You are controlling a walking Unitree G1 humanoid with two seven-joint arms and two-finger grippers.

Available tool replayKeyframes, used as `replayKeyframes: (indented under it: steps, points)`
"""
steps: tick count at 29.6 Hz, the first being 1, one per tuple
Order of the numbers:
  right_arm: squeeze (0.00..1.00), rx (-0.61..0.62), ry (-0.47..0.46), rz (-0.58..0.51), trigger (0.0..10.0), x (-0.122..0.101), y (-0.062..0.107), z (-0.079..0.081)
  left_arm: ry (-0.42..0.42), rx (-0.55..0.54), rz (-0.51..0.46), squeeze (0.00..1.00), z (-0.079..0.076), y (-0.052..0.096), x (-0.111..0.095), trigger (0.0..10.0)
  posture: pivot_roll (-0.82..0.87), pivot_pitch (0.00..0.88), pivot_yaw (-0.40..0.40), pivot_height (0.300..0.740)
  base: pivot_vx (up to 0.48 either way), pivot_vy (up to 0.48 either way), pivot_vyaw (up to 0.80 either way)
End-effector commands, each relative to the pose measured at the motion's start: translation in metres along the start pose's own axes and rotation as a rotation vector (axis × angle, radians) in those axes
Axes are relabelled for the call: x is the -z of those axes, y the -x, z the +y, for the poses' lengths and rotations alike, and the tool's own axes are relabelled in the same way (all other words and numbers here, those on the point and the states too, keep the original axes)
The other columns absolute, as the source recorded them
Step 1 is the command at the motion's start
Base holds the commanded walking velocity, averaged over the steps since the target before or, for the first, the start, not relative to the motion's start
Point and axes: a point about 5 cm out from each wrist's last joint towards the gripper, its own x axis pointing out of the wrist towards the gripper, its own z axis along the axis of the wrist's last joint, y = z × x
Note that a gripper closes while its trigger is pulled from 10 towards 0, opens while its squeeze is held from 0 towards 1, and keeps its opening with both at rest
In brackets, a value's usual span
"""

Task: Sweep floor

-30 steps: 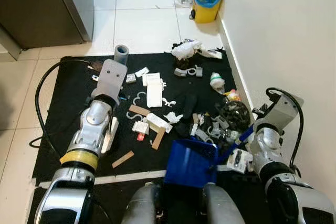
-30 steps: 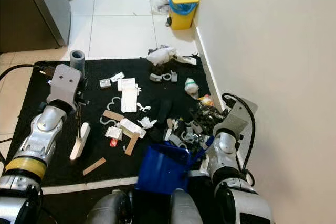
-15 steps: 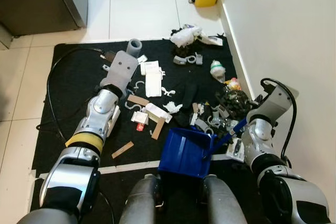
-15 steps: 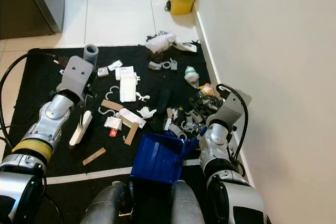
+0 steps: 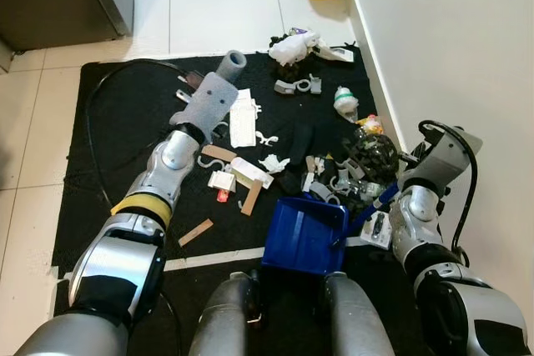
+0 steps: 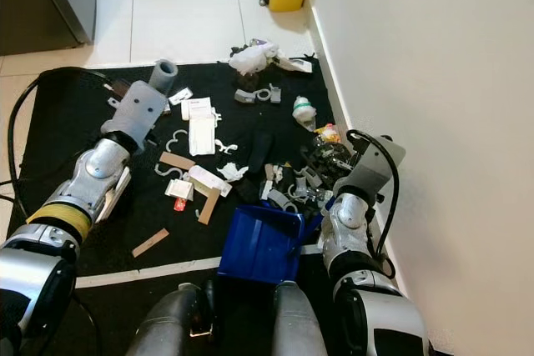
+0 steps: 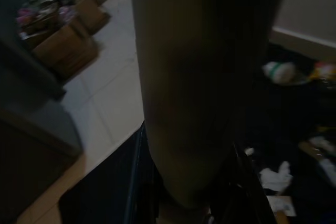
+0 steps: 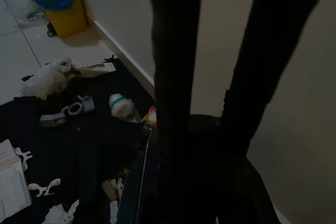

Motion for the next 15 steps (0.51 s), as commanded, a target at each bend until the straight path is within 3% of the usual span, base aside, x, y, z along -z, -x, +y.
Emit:
replayKeyframes:
  steps: [1, 12, 15]
  points:
    - [0.0, 0.012, -0.018, 0.041, 10.0, 0.012, 0.007, -0.007, 0.008, 0.081, -0.02, 0.0, -0.024, -0.004, -0.006, 10.0, -0.06, 0.327, -0.02, 0.74, 0.0, 0.0, 0.0]
    - [0.0, 0.021, -0.033, 0.066, 10.0, 0.019, 0.012, -0.007, 0.176, 0.194, -0.066, 0.0, -0.083, -0.011, -0.03, 10.0, -0.08, 0.34, -0.013, 0.74, 0.0, 0.0, 0.0]
    - [0.0, 0.017, -0.037, 0.068, 10.0, 0.019, 0.012, -0.007, 0.217, 0.193, -0.063, 0.0, -0.087, -0.012, -0.032, 10.0, -0.08, 0.34, -0.013, 0.74, 0.0, 0.0, 0.0]
